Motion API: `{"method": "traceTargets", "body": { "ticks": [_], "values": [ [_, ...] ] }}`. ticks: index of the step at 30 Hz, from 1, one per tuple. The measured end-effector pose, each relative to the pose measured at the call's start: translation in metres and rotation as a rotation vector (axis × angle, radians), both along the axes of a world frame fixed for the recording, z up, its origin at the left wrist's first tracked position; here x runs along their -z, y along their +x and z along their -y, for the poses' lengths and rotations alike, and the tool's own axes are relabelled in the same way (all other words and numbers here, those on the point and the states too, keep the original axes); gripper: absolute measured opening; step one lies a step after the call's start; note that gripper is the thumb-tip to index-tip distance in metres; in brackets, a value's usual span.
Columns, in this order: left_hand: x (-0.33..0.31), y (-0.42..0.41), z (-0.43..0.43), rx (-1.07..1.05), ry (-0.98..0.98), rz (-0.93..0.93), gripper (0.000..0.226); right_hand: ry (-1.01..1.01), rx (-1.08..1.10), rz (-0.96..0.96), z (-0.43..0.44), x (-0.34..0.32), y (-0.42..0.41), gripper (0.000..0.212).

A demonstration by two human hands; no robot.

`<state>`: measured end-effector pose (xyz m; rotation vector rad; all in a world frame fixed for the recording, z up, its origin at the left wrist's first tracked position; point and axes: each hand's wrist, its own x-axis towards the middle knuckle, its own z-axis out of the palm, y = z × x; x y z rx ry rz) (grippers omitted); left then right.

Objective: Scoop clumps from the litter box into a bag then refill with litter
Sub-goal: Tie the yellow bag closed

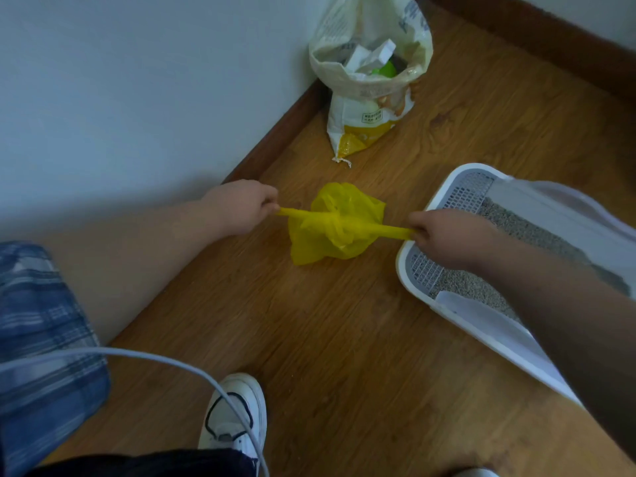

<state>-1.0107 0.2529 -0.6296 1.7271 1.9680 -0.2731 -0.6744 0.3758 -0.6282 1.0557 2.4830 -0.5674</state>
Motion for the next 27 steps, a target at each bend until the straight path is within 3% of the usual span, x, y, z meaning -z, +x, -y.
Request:
{"method": "traceTargets", "body": {
  "ticks": [5,8,10,14,19,23,27],
  "values": [
    [0.013,-0.003,0.006,-0.012,-0.008,-0.099,0.018,0.115,0.052,0.113,-0.001,0.008,0.006,0.013],
    [0.014,0.000,0.001,-0.073,0.014,-0.062,0.021,0.122,0.126,0.133,-0.003,0.009,0.005,0.012],
    [0.009,0.000,-0.005,-0.158,0.047,0.051,0.020,0.033,0.227,0.045,-0.008,0.008,0.005,0.011],
    [-0.024,0.009,-0.020,-0.292,0.112,0.324,0.015,-0.293,0.526,-0.364,-0.010,-0.007,0.000,0.012],
    [-0.060,0.035,-0.043,-0.209,0.270,0.443,0.016,-0.322,0.521,-0.688,0.000,-0.036,-0.035,0.014],
    [-0.060,0.057,-0.058,-0.205,0.315,0.591,0.018,-0.457,0.502,-0.819,0.004,-0.047,-0.053,0.012],
    [-0.059,0.075,-0.060,-0.197,0.412,0.576,0.013,-0.448,0.575,-0.856,0.010,-0.048,-0.060,0.011]
  ]
}}
